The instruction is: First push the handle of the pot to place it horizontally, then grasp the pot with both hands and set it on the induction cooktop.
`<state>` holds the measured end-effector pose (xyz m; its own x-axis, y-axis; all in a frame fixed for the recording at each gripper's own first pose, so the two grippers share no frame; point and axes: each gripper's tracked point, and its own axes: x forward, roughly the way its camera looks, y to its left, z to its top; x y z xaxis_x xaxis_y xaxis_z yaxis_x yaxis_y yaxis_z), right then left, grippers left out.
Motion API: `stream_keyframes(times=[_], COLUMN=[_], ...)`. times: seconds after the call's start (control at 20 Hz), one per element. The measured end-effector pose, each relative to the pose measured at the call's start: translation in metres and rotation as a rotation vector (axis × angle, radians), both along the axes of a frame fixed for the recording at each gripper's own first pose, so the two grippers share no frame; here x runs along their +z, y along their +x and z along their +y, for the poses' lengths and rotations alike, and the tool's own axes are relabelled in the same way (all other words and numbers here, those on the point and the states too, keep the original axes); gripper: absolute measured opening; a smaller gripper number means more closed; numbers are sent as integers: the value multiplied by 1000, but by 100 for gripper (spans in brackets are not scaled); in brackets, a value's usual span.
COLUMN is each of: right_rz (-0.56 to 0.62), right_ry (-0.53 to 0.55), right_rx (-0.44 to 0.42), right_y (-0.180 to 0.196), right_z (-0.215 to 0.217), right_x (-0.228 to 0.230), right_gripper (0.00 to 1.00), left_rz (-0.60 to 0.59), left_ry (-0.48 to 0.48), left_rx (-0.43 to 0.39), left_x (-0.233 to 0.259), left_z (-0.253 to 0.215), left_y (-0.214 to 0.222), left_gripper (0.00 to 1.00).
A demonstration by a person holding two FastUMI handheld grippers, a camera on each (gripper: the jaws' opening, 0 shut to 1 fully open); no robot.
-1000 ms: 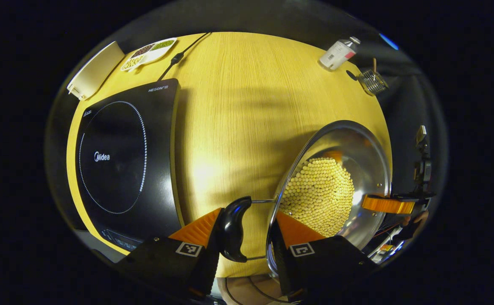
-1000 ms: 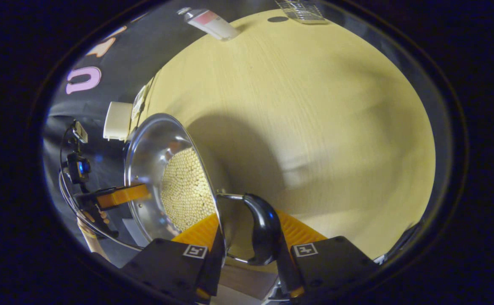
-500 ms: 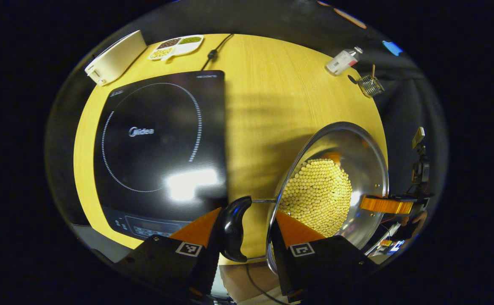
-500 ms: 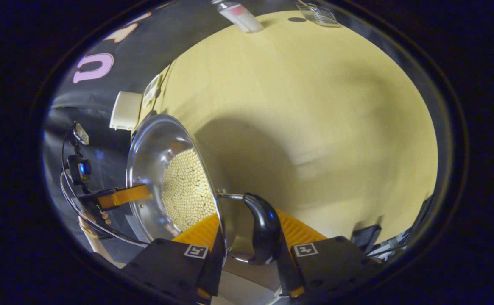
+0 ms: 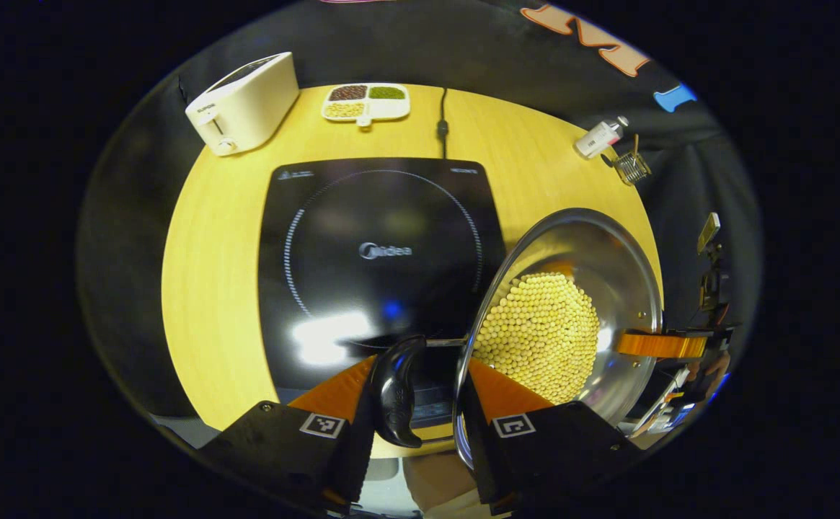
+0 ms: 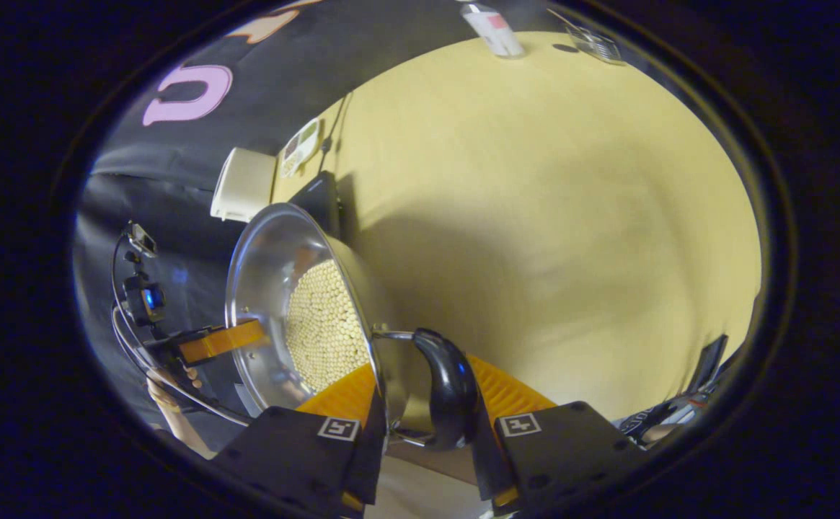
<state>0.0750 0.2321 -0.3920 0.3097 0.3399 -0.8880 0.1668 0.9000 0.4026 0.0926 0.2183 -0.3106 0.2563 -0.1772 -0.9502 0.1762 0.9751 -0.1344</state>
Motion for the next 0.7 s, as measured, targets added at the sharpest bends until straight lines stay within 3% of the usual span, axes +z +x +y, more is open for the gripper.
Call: stream_keyframes(times=[0.25,0.3,0.4,0.45,0.5,0.55,0.65,0.7], right_rz=[-54,-65,-83,-89,-99,-110,-137,-148], right_ry=[23,21,18,19,22,22,16,9], right_rx=[22,21,8,-4,-14,-24,-39,-46], right_y=[29,37,55,62,69,76,87,92], right_z=[58,69,86,92,98,103,105,105], right_x=[2,-1,-8,-11,-13,-15,-15,-16], right_gripper=[43,54,54,42,42,54,54,43], left_rz=[-47,-65,-110,-130,-145,-159,-180,-192], left_ry=[19,30,46,52,56,55,46,42], left_rx=[21,22,27,30,30,37,53,62], left_x=[1,1,-1,-2,-4,-6,-8,-11], left_z=[63,72,89,95,99,104,108,110], left_y=[25,30,45,52,57,62,69,74], left_gripper=[60,60,60,60,60,60,60,60])
